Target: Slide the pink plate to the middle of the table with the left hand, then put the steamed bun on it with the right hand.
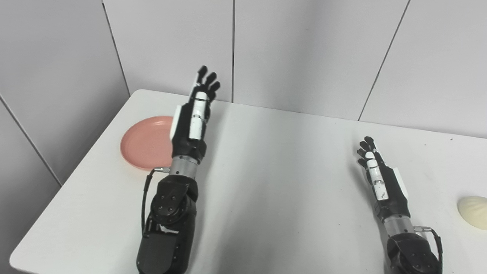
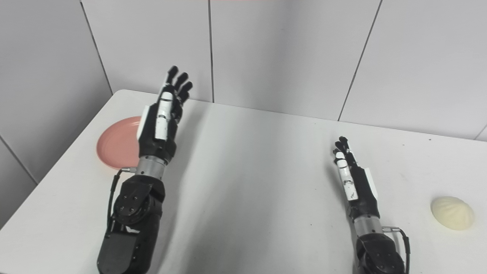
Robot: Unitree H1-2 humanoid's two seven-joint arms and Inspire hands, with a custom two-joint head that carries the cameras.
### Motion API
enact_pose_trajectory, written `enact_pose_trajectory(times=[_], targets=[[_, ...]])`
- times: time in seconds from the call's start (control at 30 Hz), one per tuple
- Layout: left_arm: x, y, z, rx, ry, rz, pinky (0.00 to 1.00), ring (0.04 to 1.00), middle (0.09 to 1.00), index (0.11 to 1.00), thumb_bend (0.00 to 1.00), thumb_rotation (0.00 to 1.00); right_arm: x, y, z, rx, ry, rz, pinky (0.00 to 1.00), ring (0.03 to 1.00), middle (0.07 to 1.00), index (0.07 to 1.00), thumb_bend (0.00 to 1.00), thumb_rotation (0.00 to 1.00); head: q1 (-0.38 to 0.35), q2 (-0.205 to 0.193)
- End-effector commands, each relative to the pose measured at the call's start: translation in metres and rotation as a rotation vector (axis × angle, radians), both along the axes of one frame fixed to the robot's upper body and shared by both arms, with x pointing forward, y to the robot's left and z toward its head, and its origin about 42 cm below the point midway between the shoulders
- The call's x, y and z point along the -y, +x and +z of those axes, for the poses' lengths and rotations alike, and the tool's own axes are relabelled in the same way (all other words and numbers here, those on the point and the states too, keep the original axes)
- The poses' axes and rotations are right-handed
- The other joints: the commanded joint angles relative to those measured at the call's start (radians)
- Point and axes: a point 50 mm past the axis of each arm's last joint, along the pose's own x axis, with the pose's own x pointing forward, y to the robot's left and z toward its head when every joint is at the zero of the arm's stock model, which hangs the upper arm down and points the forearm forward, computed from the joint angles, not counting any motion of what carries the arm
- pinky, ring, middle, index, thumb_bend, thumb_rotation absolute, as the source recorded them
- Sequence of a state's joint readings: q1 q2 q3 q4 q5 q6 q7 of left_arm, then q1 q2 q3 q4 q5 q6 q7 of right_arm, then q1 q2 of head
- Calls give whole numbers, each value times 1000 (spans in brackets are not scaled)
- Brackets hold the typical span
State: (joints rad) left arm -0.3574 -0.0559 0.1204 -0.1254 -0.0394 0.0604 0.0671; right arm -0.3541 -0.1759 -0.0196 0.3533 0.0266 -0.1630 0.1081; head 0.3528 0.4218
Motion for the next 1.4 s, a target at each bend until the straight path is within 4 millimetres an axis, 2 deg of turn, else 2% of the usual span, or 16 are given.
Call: enact_pose_trajectory(times=[0.0, 0.33, 0.73, 0.9, 1.13, 1.37], targets=[[-5, 4, 31, 116, -7, 38, 971, 934, 957, 960, 442, 1000, 12, -15, -28, -64, -1, -20, 947, 947, 958, 972, 205, 1000, 1, 1], [-51, 6, 44, 191, -10, 210, 951, 934, 955, 955, 459, 1000, 14, -17, -23, -64, -14, -25, 945, 946, 955, 969, 184, 1000, 20, 8], [-117, 5, 43, 225, -70, 368, 944, 928, 942, 947, 466, 1000, 16, -17, -21, -46, -10, -21, 942, 944, 957, 970, 158, 1000, 31, 13], [-133, 3, 43, 228, -102, 409, 946, 929, 937, 937, 456, 1000, 16, -18, -20, -45, -5, -21, 941, 943, 956, 970, 145, 1000, 34, 15], [-158, 8, 30, 191, -129, 438, 933, 919, 927, 929, 459, 1000, 16, -18, -21, -45, -5, -13, 947, 947, 958, 974, 143, 1000, 34, 15], [-170, 12, 21, 153, -159, 447, 929, 907, 918, 923, 450, 1000, 15, -18, -20, -43, -2, -13, 958, 953, 962, 978, 125, 1000, 36, 18]])
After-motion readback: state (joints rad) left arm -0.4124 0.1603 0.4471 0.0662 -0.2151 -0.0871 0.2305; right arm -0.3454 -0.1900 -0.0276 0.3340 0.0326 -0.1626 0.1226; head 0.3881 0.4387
